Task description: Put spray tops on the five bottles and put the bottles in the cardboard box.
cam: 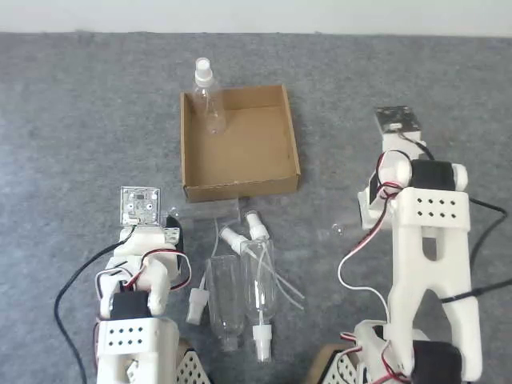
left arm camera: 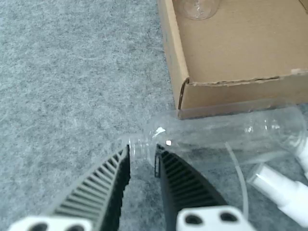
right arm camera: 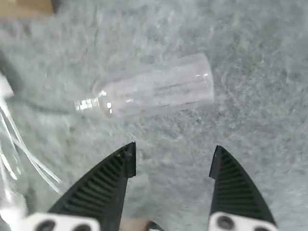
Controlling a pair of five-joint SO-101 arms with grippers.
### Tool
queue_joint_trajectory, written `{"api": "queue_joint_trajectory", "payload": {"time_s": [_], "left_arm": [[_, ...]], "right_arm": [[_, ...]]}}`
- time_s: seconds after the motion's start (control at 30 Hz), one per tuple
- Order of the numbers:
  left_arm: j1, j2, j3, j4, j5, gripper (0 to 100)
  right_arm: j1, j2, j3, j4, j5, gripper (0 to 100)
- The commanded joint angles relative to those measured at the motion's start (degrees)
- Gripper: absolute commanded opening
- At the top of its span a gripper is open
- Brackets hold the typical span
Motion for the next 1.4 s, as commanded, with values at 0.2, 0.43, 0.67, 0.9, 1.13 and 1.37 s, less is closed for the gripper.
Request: {"api": "queue_joint_trajectory", "payload": {"time_s": [0.2, 0.43, 0.67, 0.9, 1.13, 1.37], "left_arm": [[-0.2, -1.4, -0.6, 0.3, -0.4, 8], [-0.2, -1.4, -0.6, 0.3, -0.4, 8], [-0.2, -1.4, -0.6, 0.3, -0.4, 8], [-0.2, -1.4, -0.6, 0.3, -0.4, 8], [-0.2, -1.4, -0.6, 0.3, -0.4, 8], [-0.2, -1.4, -0.6, 0.3, -0.4, 8]], "right_arm": [[-0.6, -3.1, -10.5, 9.2, 19.8, 20.5], [-2.9, -3.1, -10.4, 11.0, 28.7, 20.9], [-10.6, -2.4, -9.3, 11.8, 39.1, 21.0], [-16.7, -2.4, -3.4, 9.8, 47.8, 21.0], [-16.7, -2.3, 2.8, 0.0, 53.0, 24.7], [-16.6, -2.3, 4.6, -0.5, 54.8, 38.9]]}}
